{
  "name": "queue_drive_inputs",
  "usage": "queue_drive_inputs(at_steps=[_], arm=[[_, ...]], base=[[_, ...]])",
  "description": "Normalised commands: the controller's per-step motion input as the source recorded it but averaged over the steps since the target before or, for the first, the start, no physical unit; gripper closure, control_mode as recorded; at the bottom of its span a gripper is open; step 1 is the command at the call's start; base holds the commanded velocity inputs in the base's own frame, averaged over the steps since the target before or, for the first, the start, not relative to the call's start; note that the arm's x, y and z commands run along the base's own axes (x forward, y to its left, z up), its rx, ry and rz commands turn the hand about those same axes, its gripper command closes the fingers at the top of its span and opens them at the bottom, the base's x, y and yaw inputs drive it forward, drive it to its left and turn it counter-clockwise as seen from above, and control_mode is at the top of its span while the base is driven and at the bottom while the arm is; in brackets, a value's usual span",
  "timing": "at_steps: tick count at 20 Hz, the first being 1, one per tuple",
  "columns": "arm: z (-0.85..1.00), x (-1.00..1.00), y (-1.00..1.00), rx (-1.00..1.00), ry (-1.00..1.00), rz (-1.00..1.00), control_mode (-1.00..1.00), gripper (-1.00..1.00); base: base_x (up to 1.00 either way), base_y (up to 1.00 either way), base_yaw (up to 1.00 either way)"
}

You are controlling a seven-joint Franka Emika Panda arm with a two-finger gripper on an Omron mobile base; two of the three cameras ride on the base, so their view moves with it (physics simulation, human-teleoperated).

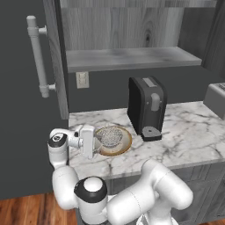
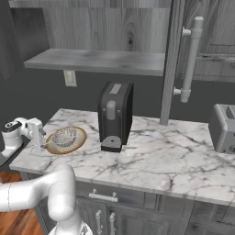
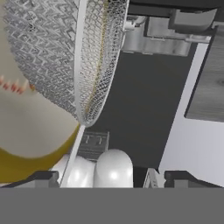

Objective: Open the cabinet and setup a tea strainer by placing it in the bowl upright.

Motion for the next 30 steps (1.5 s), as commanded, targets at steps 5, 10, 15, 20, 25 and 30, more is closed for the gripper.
queue_drive_inputs(at_steps=[5, 10, 15, 20, 25, 30], arm=[[0.0, 0.0, 0.0, 0.13, 0.0, 0.0, -1.0, -1.0], [0.05, -0.01, 0.0, 0.33, 0.0, 0.0, -1.0, -1.0], [0.01, 0.0, -0.01, 0.44, -0.05, 0.0, -1.0, -1.0], [0.0, 0.0, -0.02, 0.42, -0.07, 0.0, -1.0, -1.0], [0.0, 0.0, 0.0, 0.37, -0.12, 0.0, -1.0, -1.0], [0.03, -0.05, 0.0, 0.27, -0.19, 0.01, -1.0, -1.0]], base=[[0.0, 0.0, 0.0], [0.0, 0.0, 0.0], [0.0, 0.0, 0.0], [0.0, 0.0, 0.0], [0.0, 0.0, 0.0], [0.0, 0.0, 0.0]])
